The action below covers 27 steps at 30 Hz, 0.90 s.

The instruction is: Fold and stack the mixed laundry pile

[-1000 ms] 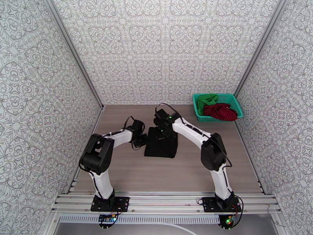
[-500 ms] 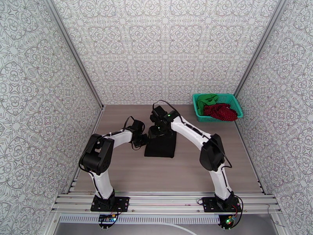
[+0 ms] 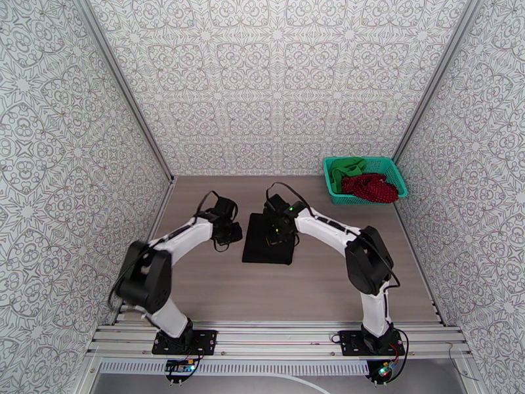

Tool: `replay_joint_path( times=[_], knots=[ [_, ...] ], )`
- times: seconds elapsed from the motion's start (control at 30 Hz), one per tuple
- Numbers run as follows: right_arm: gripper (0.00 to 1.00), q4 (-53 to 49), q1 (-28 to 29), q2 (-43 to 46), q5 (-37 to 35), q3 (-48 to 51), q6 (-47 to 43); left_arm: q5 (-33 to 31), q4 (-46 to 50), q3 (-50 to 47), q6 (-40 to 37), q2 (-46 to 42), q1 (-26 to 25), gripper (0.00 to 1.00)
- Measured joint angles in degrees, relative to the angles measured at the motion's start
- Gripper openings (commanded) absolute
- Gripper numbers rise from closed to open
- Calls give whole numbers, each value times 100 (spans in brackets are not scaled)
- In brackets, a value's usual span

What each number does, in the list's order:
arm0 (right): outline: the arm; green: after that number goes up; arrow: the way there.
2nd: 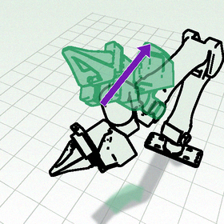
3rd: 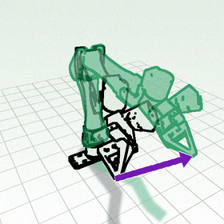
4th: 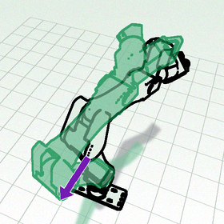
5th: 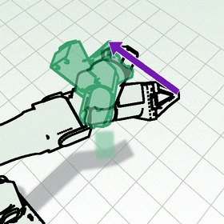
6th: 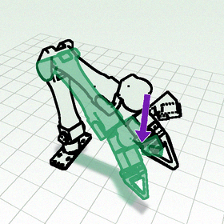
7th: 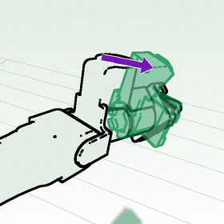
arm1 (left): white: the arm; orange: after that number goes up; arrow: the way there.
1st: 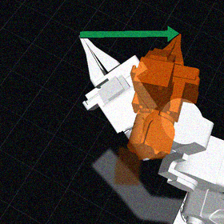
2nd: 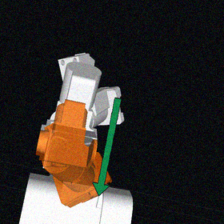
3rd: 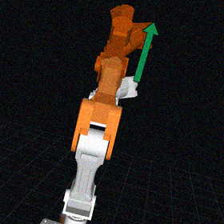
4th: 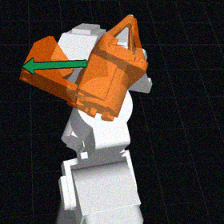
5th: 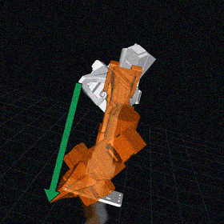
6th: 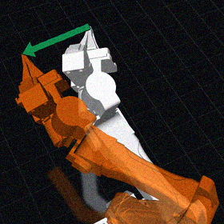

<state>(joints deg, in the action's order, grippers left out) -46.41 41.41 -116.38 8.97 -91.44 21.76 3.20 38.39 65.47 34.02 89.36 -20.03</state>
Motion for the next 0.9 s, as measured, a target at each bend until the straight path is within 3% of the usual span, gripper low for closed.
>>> replay_joint_path(
  times=[0.13, 0.37, 0.57, 0.67, 0.73, 0.9],
  knots=[
    [0, 402, 0, -323, 184, 138, 83, -297, 358, 151, 24, -750, -203, 23],
    [0, 1034, 85, -654, 579, 208, 315, -511, 656, -295, 319, -1051, -634, 23],
    [16, 1152, 94, -601, 579, 267, 396, -544, 660, -802, 748, -1051, -1099, 20],
    [30, 1067, 46, -245, 448, 505, 391, -472, 527, -1069, 966, -1019, -1246, 14],
    [36, 946, -59, 256, 326, 699, 363, -380, 415, -1222, 1093, -881, -1298, 2],
    [42, 872, -516, 1812, 131, 1167, 192, -103, 0, -1346, 1322, -125, -1440, 0]
  ],
)
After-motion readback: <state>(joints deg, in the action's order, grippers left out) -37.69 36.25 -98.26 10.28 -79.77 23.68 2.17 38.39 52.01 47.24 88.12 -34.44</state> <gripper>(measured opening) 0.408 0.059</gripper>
